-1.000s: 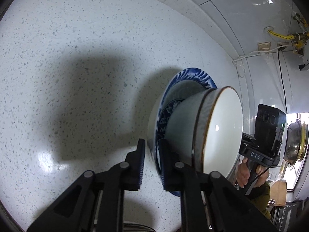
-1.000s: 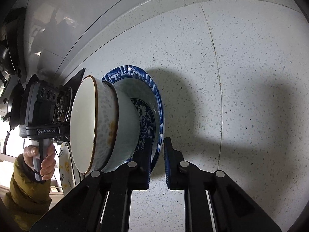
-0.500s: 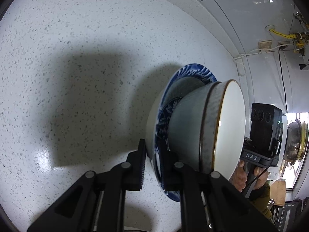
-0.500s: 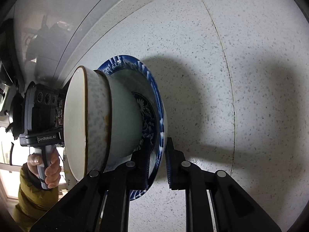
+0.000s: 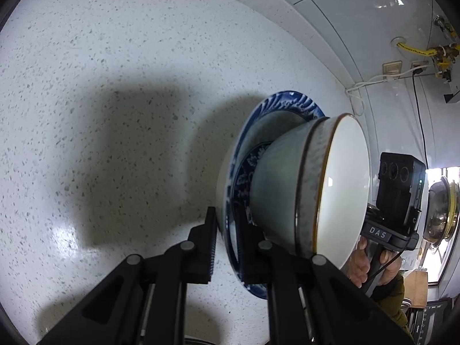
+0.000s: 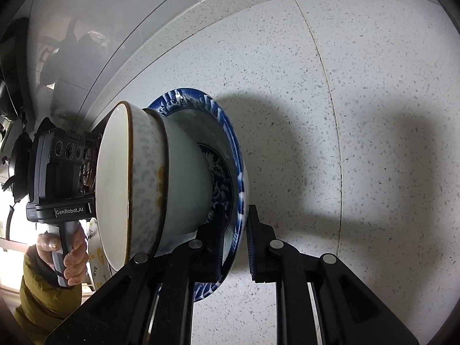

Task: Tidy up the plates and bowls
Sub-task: 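Lift the nested bowls and carry them over the bear-plate stack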

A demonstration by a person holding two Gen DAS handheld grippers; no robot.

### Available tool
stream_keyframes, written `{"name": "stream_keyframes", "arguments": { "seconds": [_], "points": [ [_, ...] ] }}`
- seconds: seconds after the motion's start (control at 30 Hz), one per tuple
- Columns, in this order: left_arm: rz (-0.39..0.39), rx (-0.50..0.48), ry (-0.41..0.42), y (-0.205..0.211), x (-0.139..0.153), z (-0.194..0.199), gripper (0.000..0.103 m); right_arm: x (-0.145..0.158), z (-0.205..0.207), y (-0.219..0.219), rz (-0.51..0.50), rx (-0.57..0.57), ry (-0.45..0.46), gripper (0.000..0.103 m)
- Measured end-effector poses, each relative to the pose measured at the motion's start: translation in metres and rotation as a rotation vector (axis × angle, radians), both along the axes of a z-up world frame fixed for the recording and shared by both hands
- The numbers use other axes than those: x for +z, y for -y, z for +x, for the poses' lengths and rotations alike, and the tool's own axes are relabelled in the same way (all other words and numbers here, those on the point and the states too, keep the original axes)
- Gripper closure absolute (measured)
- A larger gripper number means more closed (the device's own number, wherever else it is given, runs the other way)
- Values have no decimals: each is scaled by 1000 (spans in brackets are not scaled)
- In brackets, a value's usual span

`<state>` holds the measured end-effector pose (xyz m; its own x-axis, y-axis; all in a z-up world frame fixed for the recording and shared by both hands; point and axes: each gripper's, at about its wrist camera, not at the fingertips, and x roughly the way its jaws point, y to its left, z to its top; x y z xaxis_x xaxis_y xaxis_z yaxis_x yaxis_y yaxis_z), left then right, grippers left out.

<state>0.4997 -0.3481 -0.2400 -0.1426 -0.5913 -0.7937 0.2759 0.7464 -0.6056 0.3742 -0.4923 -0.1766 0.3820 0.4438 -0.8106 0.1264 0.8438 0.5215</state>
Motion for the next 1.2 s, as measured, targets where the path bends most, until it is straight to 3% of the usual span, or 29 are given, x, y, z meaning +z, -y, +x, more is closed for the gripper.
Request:
{"name": "stream_keyframes", "arguments": {
  "seconds": [0.37,0.53,0.67,0.9,1.2],
  "points": [
    [-28,50,41,-46,55,-14,92,55,-4,-39,-28,23,27,90],
    [-23,52,64,-103,93,-31,91,78,-21,-91,-19,38,44,90],
    [12,50,65,-154,109,-54,91,76,-37,-141,5,57,30,90],
    [52,44,25,-233,96,-95,91,46,-60,-209,34,76,-15,90],
    [27,62,-17,-264,58,-113,91,20,-57,-227,21,56,-45,90]
  ]
}}
